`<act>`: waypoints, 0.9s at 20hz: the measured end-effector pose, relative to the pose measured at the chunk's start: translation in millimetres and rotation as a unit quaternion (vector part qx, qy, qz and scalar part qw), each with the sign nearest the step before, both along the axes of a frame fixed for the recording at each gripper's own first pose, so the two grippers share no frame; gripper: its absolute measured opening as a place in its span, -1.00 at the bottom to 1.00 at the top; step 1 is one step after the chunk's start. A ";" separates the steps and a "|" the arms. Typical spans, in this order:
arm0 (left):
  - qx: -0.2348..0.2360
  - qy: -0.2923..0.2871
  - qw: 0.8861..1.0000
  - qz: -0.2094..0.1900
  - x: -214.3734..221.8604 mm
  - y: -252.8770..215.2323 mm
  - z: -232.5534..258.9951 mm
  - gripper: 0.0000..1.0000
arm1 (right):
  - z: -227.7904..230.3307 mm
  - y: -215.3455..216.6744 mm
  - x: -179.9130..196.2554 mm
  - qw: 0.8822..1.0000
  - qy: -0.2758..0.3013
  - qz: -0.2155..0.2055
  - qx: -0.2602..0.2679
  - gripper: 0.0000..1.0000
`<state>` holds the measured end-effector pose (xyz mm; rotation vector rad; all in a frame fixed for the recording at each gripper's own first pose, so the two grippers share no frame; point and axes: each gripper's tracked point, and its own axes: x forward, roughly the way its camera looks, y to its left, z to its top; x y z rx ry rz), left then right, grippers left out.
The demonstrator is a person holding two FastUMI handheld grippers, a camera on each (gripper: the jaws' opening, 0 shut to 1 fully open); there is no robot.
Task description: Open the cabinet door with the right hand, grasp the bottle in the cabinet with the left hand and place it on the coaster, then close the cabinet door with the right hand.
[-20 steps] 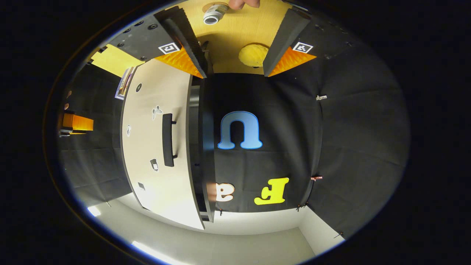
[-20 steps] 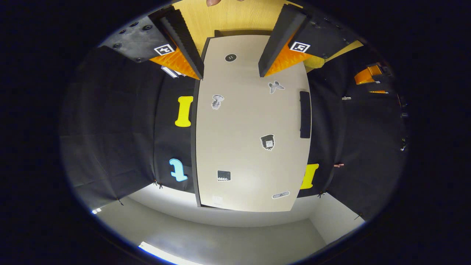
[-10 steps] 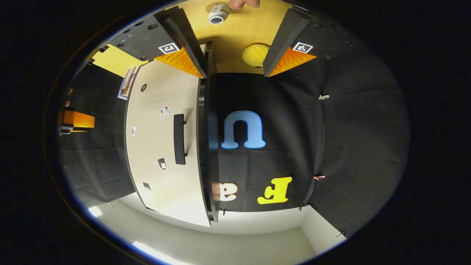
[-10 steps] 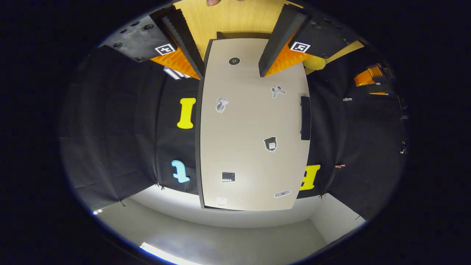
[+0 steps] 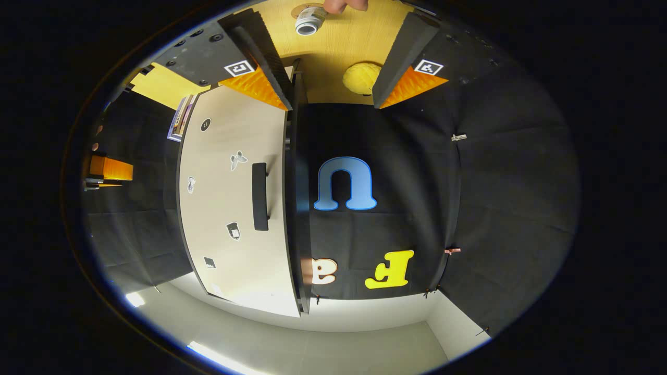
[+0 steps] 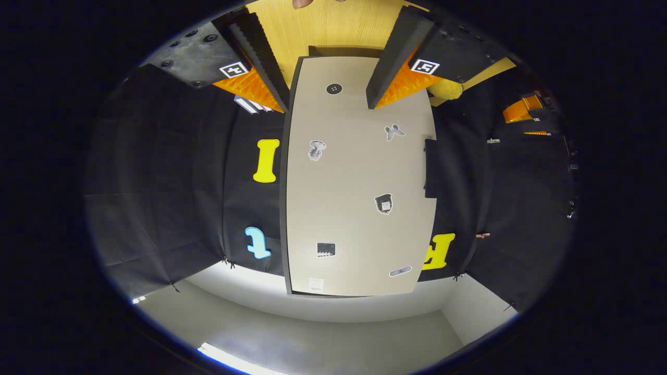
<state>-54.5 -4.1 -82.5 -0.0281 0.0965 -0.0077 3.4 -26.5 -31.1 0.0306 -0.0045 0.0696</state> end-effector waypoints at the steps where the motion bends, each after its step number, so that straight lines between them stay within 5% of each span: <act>1: 0.000 0.000 1.000 0.000 0.4 -0.5 0.8 0.91 | 0.5 -0.4 0.8 1.000 -0.001 0.000 0.000 0.94; 18: 0.002 0.001 1.000 -0.001 0.5 -7.0 8.3 0.91 | -2.4 -7.9 -4.0 1.000 0.002 -0.005 0.001 0.94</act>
